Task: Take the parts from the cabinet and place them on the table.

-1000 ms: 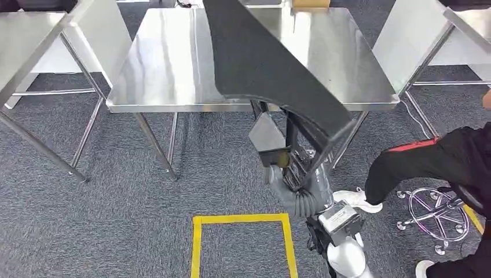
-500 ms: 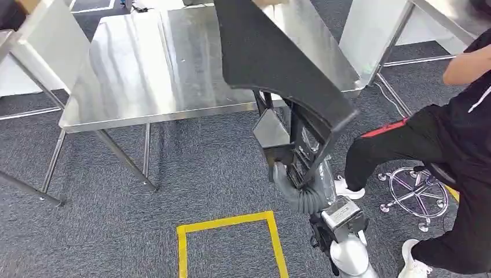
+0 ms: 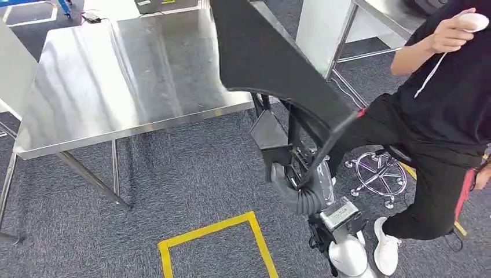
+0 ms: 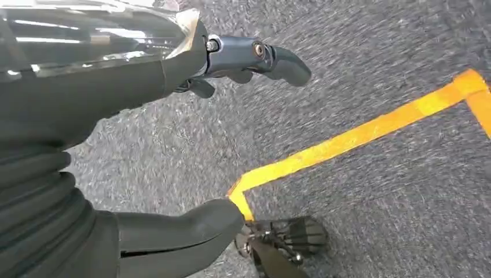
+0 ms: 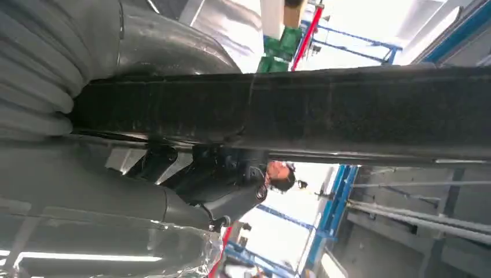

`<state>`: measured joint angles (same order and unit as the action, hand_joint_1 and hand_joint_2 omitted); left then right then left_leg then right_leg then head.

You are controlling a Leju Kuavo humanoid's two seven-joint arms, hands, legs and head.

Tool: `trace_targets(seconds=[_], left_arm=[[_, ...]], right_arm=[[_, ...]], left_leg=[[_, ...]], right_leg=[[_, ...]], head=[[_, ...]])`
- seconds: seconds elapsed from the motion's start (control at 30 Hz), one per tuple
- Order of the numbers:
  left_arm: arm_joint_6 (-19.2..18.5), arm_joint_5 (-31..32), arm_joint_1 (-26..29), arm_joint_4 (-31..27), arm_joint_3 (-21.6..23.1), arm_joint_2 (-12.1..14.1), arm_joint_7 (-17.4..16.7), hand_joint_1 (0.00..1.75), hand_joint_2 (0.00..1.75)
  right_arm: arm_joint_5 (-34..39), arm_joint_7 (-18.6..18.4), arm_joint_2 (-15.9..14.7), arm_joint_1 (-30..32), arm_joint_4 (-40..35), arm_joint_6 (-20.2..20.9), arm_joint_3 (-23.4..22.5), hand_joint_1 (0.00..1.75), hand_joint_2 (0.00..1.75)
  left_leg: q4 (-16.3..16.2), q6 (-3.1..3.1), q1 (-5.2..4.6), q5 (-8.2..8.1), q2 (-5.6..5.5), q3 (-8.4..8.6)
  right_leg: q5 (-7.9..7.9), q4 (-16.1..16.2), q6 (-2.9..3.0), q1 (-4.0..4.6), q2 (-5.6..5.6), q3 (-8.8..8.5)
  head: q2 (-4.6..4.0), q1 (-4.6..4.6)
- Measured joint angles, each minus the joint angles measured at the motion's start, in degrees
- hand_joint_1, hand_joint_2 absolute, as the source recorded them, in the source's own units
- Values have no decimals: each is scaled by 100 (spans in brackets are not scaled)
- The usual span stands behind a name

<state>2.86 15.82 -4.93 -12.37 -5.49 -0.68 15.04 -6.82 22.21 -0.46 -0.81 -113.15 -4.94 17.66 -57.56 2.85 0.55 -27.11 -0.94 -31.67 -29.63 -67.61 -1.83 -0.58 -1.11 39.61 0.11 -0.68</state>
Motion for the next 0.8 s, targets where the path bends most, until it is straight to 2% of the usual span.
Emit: trace_targets(seconds=[0.03,0.07,0.1,0.13,0.17,0.2,0.23,0.27,0.3,0.33,0.37,0.63,0.7,0.8], left_arm=[[-2,0,1,0,-2,-4,-2,0,175],[-7,0,1,0,-4,-4,-2,0,175],[-13,0,2,0,-6,-4,-2,0,175],[-13,0,1,0,-7,-7,-2,0,175],[-13,0,0,0,-7,-11,-2,0,175],[-13,0,0,0,-7,-20,-2,0,175],[-13,0,-2,0,-9,-22,-2,0,175],[-13,0,-3,0,-9,-22,-2,0,175],[-11,0,-7,0,-11,-16,-2,0,175],[-9,0,-4,0,-13,-2,-2,0,175],[2,0,-2,0,-15,-2,-2,0,175],[2,26,-2,0,-33,-9,-20,0,175],[-7,26,-2,0,-33,-9,-35,0,175],[-13,26,-2,0,-33,-9,-87,0,175]], right_arm=[[4,-2,-4,0,6,0,0,175,175],[2,0,-9,2,20,0,0,175,175],[2,0,-20,4,33,0,2,175,175],[2,-2,-22,3,37,0,2,175,175],[2,0,-24,2,37,0,2,175,175],[2,-2,-26,0,37,0,4,175,175],[2,0,-26,-2,37,0,4,175,175],[2,-2,-26,-5,39,0,7,175,175],[0,0,-26,-5,39,0,7,175,175],[0,0,-28,-9,42,0,7,175,175],[0,0,-28,-11,44,0,7,175,175],[-2,2,-31,-12,48,-4,13,175,175],[-2,2,-33,-11,48,-4,13,175,175],[0,11,-44,-11,48,-4,13,175,175]], left_leg=[[0,5,-7,-7,55,-5],[-4,6,-9,-10,97,-16],[-5,4,-9,-12,134,-16],[-5,-4,-8,-19,162,-12],[-6,-15,-7,-26,177,1],[-6,-33,-7,-39,185,23],[-14,-62,-12,-58,191,41],[-20,-103,-63,-85,197,39],[-44,-100,-66,-105,195,42],[-47,-16,-60,-110,191,44],[-35,-20,-58,-105,192,44],[20,-88,-36,-73,201,64],[22,-153,-32,-72,201,64],[23,-166,-36,-71,202,63]], right_leg=[[-163,-430,1,-4,32,221],[-263,-774,-20,-10,41,398],[-251,-855,-61,-19,48,438],[-142,-633,-120,-31,56,320],[34,-195,-179,-38,70,77],[251,441,-226,-43,108,-282],[367,954,-208,-43,193,-562],[386,954,-134,0,199,-603],[423,996,-75,-45,160,-604],[423,995,-73,-52,154,-615],[421,992,-71,-41,150,-617],[414,987,-54,-5,136,-601],[412,984,-46,-1,136,-600],[422,984,-28,-1,136,-597]], head=[[0,0],[0,0],[0,-2],[0,-2],[0,-2],[0,-2],[0,-2],[0,2],[0,6],[0,11],[0,13],[0,11],[0,11],[0,11]])
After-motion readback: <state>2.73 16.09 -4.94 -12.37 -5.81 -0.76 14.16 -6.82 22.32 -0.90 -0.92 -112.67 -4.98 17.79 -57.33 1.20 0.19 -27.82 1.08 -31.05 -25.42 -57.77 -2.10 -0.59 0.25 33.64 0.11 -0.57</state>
